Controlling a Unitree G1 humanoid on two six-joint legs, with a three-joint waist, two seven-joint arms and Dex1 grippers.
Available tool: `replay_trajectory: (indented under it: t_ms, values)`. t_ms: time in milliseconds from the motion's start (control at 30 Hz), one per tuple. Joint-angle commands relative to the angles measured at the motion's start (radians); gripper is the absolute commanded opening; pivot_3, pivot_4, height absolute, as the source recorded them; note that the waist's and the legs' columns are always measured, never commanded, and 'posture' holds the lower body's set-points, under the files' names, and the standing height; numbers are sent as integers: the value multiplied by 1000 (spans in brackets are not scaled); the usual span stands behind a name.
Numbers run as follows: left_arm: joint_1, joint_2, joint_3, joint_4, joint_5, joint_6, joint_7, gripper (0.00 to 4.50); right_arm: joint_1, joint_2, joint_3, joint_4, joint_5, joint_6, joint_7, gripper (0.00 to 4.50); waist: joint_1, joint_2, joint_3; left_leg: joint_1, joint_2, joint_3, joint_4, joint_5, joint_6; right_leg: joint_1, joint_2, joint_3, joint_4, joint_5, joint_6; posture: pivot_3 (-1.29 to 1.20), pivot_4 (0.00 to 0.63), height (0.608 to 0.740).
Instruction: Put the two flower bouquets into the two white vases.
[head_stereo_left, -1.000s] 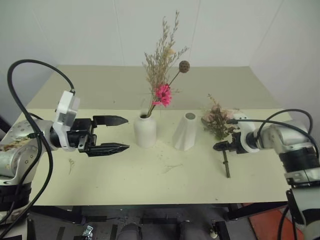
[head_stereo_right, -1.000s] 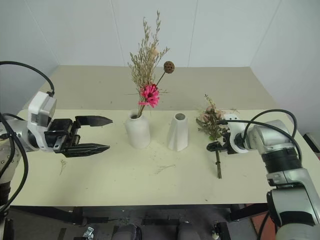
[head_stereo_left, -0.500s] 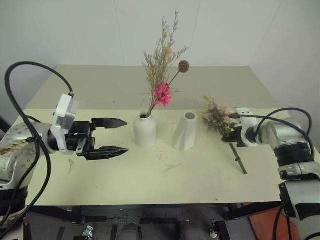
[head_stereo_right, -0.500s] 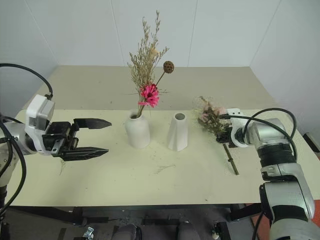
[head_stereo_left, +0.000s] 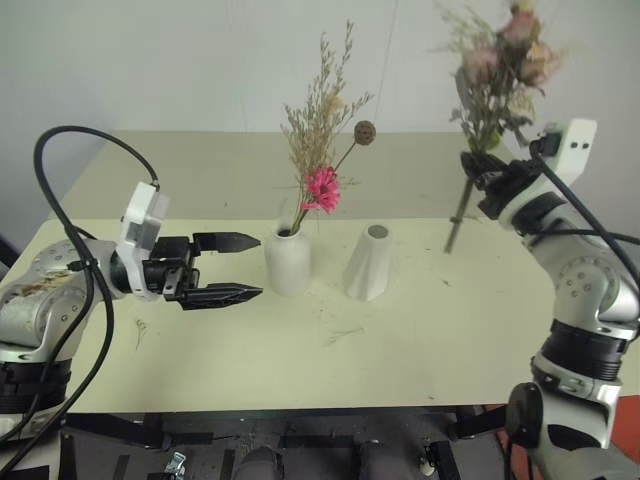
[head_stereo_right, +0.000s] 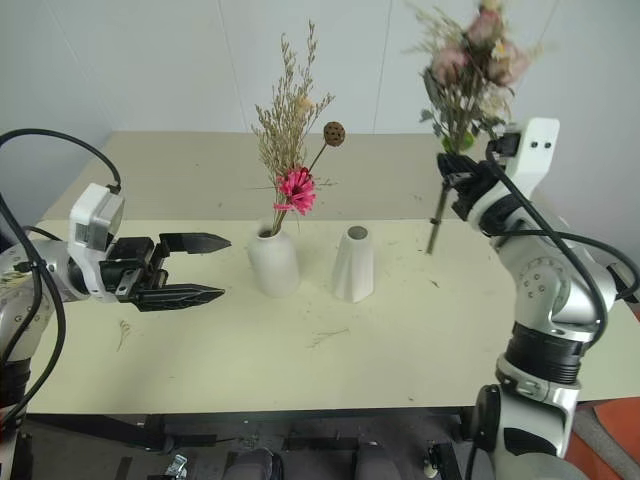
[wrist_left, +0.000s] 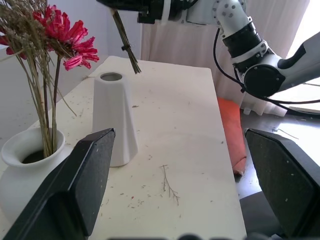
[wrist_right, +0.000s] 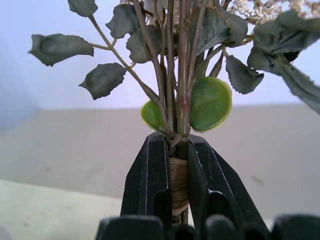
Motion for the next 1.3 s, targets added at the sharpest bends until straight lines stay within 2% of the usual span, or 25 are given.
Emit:
replay_trajectory:
  t_ms: [33, 233, 633, 1200, 1267, 1300]
  values:
    - [-36, -7, -5, 6, 3, -13, -4, 4500, -26, 53, 72, -125, 19, -95, -16, 226, 1, 0, 0, 0, 0, 0, 0, 0, 0, 0, 0, 0, 0, 0, 0, 0, 150, 740]
    - [-53, -19, -13, 8, 10, -10, -5, 4500, -55, 112, 181, -137, -32, -223, -22, 226, 4, 1, 0, 0, 0, 0, 0, 0, 0, 0, 0, 0, 0, 0, 0, 0, 150, 740]
    - [-36, -13, 4, -11, 6, -6, 9, 4500, -49, 110, 202, -87, -22, -280, 1, 226, 4, 1, 1, 0, 0, 0, 0, 0, 0, 0, 0, -1, 0, 0, 0, 0, 150, 740]
    - [-42, -1, 6, -16, 4, 2, 13, 4500, 116, 135, 268, -113, -74, -317, -12, 226, 4, 1, 1, 0, 0, 0, 0, 0, 0, 0, 0, -1, 0, 0, 0, 0, 150, 740]
    - [-43, 1, 6, -15, 5, 2, 12, 4500, 136, 141, 276, -111, -81, -332, -16, 950, 4, 1, 1, 0, 0, 0, 0, 0, 0, 0, 0, -1, 0, 0, -1, 0, 150, 740]
    - [-43, 3, 6, -15, 5, 2, 11, 4500, 145, 146, 280, -109, -89, -340, -21, 1111, 4, 1, 1, 0, 0, 0, 0, 0, 0, 0, 0, -1, 0, 0, -1, 0, 150, 740]
